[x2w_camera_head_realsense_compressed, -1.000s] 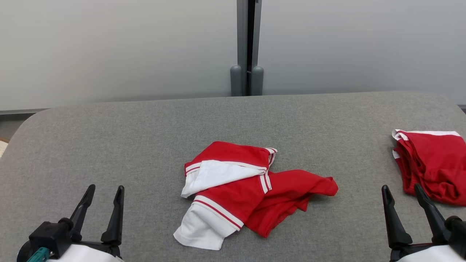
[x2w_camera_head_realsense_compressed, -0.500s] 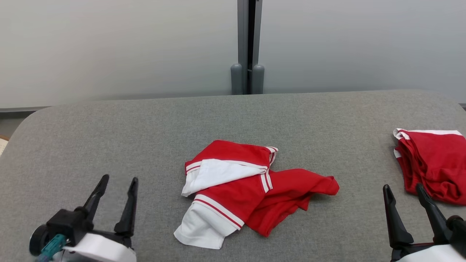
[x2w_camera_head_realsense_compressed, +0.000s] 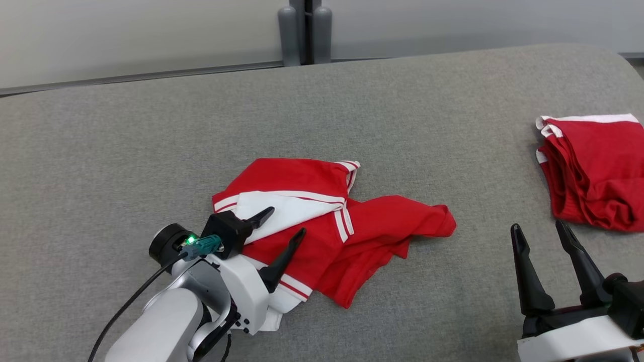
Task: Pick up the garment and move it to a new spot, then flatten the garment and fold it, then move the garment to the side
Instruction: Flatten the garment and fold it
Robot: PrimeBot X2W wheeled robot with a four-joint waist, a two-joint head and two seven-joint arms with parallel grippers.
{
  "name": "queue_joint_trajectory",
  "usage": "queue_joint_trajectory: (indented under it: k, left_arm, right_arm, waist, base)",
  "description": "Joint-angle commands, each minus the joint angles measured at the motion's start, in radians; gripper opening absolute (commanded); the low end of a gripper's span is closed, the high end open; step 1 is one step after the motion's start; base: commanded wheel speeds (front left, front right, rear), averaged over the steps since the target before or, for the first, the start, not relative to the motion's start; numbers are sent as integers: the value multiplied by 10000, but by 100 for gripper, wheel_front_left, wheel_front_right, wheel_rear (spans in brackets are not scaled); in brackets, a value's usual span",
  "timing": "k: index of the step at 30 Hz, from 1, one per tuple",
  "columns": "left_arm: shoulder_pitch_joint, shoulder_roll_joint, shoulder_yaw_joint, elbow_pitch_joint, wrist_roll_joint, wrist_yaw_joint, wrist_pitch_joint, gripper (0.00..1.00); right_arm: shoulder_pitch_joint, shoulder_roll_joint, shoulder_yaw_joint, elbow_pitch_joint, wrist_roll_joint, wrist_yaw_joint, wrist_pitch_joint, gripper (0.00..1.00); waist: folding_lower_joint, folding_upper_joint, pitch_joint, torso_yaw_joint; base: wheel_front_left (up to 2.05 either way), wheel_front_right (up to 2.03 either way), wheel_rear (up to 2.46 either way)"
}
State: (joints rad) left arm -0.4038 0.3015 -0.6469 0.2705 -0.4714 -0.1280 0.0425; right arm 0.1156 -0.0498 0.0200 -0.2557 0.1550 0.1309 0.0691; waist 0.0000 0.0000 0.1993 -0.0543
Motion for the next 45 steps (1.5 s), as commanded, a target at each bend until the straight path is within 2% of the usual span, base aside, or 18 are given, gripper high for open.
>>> queue_joint_trajectory:
  k: [1,8,9,11,12,17,26,30,31,32,37,41,45]
  left_arm:
    - [-373,114,-279,159,-295,-36,157,100]
    - [-1096,408,-766,793,-1113,-31,596,98]
    - [-1193,422,-758,815,-1177,-32,525,70]
    - [-1339,541,-800,887,-1178,-33,487,7]
    - [-1402,550,-826,866,-1218,-33,406,0]
    - [-1613,583,-437,676,-1357,61,-335,0]
    - [-709,1130,1517,639,-2588,1034,-1665,0]
    - [-501,1281,1911,1181,-3099,938,-1654,0]
    - [-491,1235,1949,1325,-3237,874,-1589,36]
    - [-475,1190,2021,1469,-3391,792,-1601,100]
    - [-341,1078,2235,1942,-3538,640,-2272,100]
    - [-29,1053,2493,1990,-3297,819,-2857,100]
    - [425,999,3073,1308,-2722,1178,-3064,100]
  right_arm:
    - [-147,-16,12,63,46,-4,-139,100]
    - [-275,-16,49,282,103,-4,-399,100]
    - [-297,-18,23,302,114,-4,-433,100]
    - [-315,-16,13,327,105,-4,-482,100]
    - [-325,-16,8,345,124,-4,-517,100]
    - [-387,-18,-52,395,154,-4,-586,100]
    - [-437,-18,-152,435,209,-4,-601,100]
    - [-575,-17,-119,465,196,-4,-613,100]
    - [-605,-18,-123,475,198,-4,-619,100]
    - [-644,-17,-114,494,207,-4,-618,100]
    - [-769,-20,-142,541,220,-4,-719,100]
    - [-816,-17,-193,543,125,-4,-698,100]
    - [-878,-18,-273,482,39,-4,-611,100]
  waist:
    - [0,0,385,-367]
    - [0,0,618,-607]
    - [0,0,637,-617]
    - [0,0,660,-629]
    - [0,0,676,-628]
    - [0,0,707,-549]
    - [0,0,864,-218]
    - [0,0,1014,-110]
    - [0,0,1054,-84]
    - [0,0,1073,-69]
    - [0,0,1104,18]
    - [0,0,964,133]
    - [0,0,763,290]
  base:
    - [0,0,0]
    - [0,0,0]
    - [0,0,0]
    - [0,0,0]
    - [0,0,0]
    - [0,0,0]
    - [0,0,0]
    - [0,0,0]
    - [0,0,0]
    - [0,0,0]
    - [0,0,0]
    - [0,0,0]
    - [0,0,0]
